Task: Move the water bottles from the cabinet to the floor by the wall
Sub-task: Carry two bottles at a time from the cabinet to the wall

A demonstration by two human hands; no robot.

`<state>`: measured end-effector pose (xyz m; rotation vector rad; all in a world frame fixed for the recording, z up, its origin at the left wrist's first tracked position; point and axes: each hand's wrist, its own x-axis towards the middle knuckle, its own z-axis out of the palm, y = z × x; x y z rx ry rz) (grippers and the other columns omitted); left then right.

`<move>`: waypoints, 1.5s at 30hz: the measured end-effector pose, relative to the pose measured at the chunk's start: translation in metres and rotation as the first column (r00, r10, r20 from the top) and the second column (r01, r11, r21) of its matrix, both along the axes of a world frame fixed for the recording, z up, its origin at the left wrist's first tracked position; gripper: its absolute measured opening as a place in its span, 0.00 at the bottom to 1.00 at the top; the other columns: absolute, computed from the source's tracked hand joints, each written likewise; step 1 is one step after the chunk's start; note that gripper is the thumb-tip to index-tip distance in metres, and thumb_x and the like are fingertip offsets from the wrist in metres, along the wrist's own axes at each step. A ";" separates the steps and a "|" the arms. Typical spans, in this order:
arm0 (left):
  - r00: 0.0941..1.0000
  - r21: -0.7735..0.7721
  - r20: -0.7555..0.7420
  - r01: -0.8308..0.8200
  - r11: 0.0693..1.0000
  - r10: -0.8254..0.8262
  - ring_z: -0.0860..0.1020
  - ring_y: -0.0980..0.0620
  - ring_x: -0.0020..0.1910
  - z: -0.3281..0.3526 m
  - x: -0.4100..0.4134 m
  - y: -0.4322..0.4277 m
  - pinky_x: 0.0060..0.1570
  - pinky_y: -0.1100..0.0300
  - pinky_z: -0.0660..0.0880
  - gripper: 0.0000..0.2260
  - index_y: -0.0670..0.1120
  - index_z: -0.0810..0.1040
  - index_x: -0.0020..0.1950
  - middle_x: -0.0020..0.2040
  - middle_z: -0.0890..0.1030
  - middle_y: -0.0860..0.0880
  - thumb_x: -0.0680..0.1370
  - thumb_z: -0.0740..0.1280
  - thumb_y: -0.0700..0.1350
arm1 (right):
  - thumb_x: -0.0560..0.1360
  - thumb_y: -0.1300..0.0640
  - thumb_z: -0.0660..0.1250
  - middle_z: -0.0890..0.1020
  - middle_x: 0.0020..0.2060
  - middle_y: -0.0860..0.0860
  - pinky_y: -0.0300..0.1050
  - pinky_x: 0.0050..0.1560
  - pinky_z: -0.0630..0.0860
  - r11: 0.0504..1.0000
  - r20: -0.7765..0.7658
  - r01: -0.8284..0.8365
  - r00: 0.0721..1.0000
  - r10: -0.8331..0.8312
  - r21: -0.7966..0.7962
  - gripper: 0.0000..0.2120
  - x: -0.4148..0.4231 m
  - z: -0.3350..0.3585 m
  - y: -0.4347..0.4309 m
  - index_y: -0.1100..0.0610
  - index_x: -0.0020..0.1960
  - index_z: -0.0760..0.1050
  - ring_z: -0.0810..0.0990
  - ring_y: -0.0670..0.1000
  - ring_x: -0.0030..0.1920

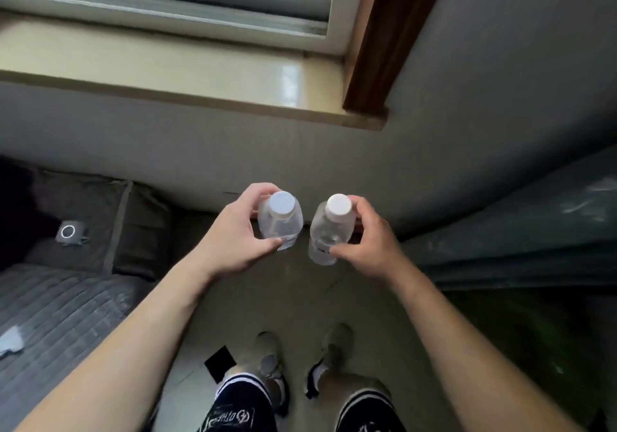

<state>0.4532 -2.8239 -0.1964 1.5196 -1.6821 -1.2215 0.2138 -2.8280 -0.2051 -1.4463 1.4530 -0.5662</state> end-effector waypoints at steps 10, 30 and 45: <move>0.990 0.061 0.137 -0.027 0.998 0.019 0.75 0.69 0.54 -0.213 -0.006 -0.023 0.49 0.76 0.69 0.27 0.59 0.70 0.60 0.54 0.77 0.64 0.67 0.73 0.39 | 0.61 0.50 0.78 0.78 0.59 0.48 0.50 0.60 0.77 1.000 -0.003 -0.015 1.000 0.015 0.009 0.34 0.000 -0.228 -0.034 0.49 0.64 0.70 0.79 0.47 0.58; 0.941 0.123 0.329 0.035 0.992 -0.074 0.77 0.54 0.53 -0.561 -0.026 -0.051 0.53 0.52 0.78 0.29 0.59 0.68 0.63 0.54 0.78 0.56 0.68 0.74 0.40 | 0.66 0.56 0.79 0.77 0.56 0.45 0.38 0.48 0.71 0.988 -0.070 0.070 0.996 -0.061 0.138 0.28 -0.006 -0.570 -0.052 0.43 0.59 0.69 0.76 0.47 0.55; 0.965 0.185 0.259 -0.022 0.983 -0.027 0.77 0.56 0.54 -0.638 -0.034 -0.057 0.53 0.56 0.77 0.27 0.59 0.70 0.60 0.54 0.77 0.56 0.69 0.73 0.35 | 0.69 0.62 0.76 0.76 0.57 0.45 0.44 0.57 0.74 0.982 -0.162 0.084 0.985 -0.056 0.167 0.27 0.006 -0.646 -0.056 0.47 0.63 0.69 0.76 0.47 0.56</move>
